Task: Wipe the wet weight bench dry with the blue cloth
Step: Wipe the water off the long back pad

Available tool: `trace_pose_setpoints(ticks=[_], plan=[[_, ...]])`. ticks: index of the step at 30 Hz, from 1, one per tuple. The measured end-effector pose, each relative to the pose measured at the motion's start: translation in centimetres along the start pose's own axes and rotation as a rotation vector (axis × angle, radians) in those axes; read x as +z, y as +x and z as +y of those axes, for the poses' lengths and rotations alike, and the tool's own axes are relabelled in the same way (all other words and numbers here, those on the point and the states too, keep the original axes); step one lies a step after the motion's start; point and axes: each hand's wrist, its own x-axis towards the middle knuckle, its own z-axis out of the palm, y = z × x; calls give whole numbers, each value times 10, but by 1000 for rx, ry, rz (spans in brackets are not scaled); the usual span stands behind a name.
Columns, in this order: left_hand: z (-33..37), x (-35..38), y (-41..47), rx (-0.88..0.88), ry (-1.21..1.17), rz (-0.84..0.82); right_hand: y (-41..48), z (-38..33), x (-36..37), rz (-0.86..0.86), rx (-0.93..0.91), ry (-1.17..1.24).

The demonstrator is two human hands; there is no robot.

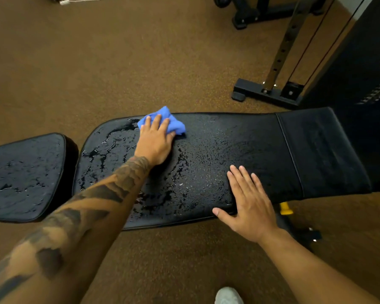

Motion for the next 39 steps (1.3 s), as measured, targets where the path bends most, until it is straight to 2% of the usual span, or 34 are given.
trace_pose_setpoints(ticks=[3,6,8,10,14,17,20,22,27,30,33,39], plan=[[7,0,-59,-56,-33,47,0,-1,-3,-18,2,19],[51,11,-105,130,-37,-11,1,-1,-4,-13,7,40],[78,17,-97,227,-38,-81,2,0,-3,-3,3,44],[91,14,-62,246,-12,-84,1,0,-1,10,-2,43],[71,1,10,150,92,-83,1,1,2,25,-10,27],[25,-8,14,15,83,-86,0,0,2,16,-11,26],[-10,-11,-32,-40,37,-62,0,-1,-1,1,-3,30],[-10,-10,-82,-3,20,-27,0,-1,-2,-9,2,33],[64,9,-175,203,36,-102,1,-1,-3,-12,6,35],[100,21,-142,257,12,-102,2,-1,-1,0,3,41],[110,19,-87,238,30,-113,2,-1,-1,11,2,21],[57,1,-50,18,11,-49,1,-1,-1,2,5,3]])
